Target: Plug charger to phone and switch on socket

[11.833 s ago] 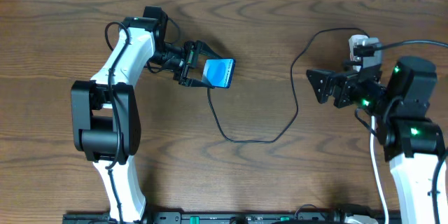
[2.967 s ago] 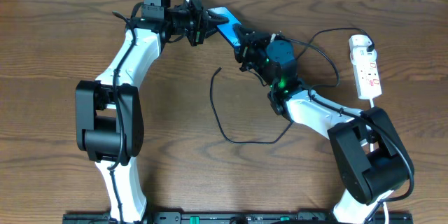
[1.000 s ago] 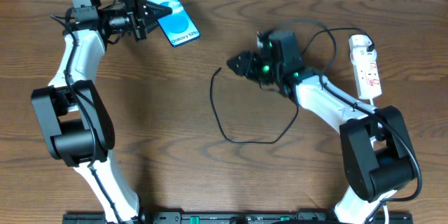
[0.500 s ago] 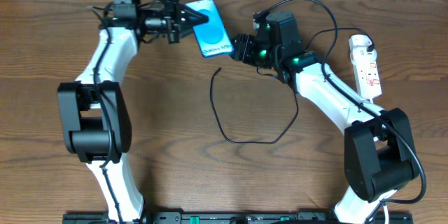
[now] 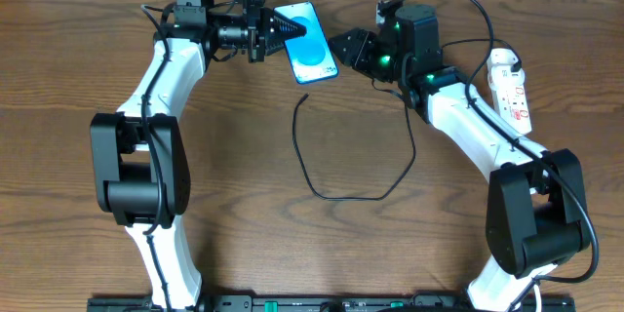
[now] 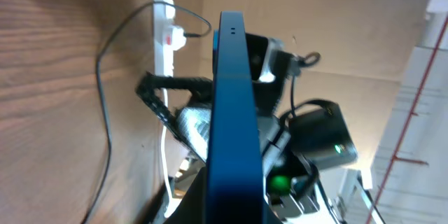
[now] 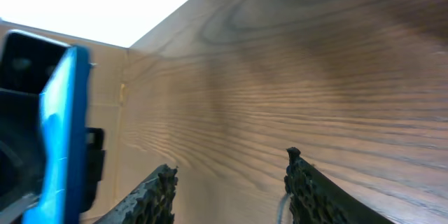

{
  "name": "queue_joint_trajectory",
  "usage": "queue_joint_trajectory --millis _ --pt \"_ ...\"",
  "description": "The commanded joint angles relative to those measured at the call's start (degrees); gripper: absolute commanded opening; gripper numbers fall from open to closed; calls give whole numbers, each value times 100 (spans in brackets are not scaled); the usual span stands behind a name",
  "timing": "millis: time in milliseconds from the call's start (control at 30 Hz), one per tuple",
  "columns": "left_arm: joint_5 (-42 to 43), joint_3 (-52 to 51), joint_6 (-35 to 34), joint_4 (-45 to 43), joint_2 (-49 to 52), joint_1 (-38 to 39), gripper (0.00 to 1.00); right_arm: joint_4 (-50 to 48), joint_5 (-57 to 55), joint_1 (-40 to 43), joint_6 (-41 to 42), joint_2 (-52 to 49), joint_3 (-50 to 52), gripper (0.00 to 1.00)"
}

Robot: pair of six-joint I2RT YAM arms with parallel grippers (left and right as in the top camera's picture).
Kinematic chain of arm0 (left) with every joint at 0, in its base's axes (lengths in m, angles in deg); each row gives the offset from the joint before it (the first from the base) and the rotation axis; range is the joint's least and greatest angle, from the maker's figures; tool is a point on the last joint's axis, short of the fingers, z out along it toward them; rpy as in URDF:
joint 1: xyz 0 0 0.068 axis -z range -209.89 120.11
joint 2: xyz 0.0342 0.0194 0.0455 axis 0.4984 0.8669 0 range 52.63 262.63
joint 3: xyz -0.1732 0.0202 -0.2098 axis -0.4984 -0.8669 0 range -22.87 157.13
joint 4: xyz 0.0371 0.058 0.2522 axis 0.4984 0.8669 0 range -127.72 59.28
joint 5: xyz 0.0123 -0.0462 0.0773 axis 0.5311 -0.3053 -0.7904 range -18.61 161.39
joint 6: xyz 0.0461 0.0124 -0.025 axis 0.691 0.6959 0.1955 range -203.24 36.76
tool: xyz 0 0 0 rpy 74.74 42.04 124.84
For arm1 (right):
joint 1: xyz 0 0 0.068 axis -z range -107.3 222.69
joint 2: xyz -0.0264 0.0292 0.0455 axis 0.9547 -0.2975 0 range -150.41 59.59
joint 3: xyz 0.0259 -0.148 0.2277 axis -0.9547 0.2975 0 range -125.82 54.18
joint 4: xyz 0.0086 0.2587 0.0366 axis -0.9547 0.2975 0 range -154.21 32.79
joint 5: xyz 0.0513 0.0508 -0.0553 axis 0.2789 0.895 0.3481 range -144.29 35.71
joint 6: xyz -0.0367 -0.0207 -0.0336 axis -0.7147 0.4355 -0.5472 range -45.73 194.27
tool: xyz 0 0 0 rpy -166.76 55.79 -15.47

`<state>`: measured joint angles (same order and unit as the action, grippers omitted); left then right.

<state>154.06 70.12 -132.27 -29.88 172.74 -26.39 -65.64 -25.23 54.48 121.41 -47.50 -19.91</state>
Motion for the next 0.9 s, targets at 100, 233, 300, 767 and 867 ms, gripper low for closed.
queue_joint_trajectory --millis 100,233,300,767,867 --pt "-640 -142 101 -22 -125 168 7 -85 330 0 262 35 -81 49" --pt "-979 -216 98 -17 -122 264 7 -74 350 -81 313 35 -81 49" --pt "-1075 -229 98 24 -122 313 8 -74 348 -131 367 35 -81 49" --pt "-1185 -234 70 107 -122 647 8 -79 352 -326 472 35 -81 48" --pt "-1252 -234 4 107 -122 702 7 -74 396 -323 472 35 -81 48"
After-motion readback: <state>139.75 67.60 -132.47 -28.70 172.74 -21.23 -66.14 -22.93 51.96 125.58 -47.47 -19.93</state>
